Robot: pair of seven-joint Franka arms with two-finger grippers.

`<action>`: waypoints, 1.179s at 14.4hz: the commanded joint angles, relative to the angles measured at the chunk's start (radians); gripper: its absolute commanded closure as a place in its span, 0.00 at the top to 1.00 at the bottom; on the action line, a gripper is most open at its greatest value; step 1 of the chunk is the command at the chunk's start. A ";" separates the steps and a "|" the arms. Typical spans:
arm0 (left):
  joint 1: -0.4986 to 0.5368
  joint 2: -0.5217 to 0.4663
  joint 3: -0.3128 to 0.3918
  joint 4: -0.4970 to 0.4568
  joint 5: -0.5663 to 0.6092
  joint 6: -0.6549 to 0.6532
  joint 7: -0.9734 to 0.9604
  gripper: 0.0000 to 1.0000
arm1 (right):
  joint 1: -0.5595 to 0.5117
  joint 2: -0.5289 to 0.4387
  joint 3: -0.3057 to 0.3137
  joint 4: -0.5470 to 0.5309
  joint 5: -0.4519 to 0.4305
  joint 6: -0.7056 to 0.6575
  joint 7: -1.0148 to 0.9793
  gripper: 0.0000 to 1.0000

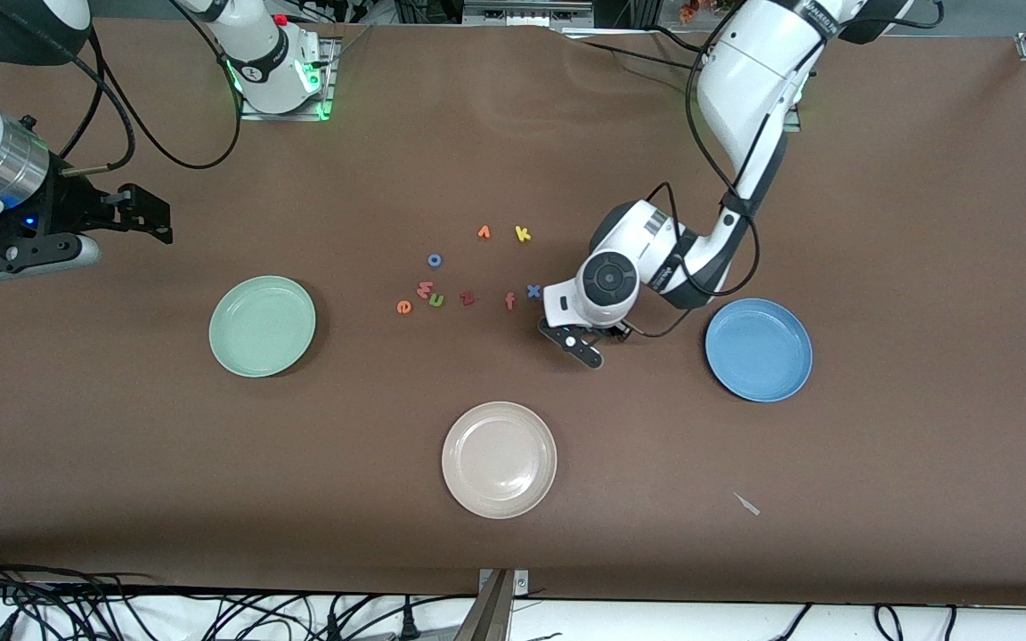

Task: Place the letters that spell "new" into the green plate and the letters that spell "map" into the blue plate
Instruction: 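Drop the teal letter on the blue plate while the right gripper advances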

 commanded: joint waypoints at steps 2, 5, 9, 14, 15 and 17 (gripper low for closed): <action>-0.027 0.018 0.012 0.021 0.076 0.021 0.022 0.42 | -0.005 -0.012 0.003 0.001 -0.006 -0.015 0.009 1.00; -0.017 0.015 0.014 0.023 0.081 0.016 0.090 0.00 | -0.005 -0.012 0.002 0.001 -0.006 -0.015 0.009 1.00; -0.004 -0.021 0.021 0.025 0.079 -0.029 0.084 0.00 | -0.009 -0.004 0.002 0.004 -0.004 -0.012 0.000 1.00; 0.152 -0.140 0.023 0.028 0.078 -0.223 0.247 0.00 | -0.005 0.077 0.005 0.004 -0.010 0.015 -0.007 1.00; 0.200 -0.156 0.022 0.028 0.078 -0.247 0.314 0.00 | -0.006 0.109 0.005 0.004 -0.004 0.017 -0.012 1.00; 0.272 -0.167 0.021 0.026 0.075 -0.292 0.428 0.00 | -0.002 0.117 0.005 0.004 -0.009 0.020 -0.027 1.00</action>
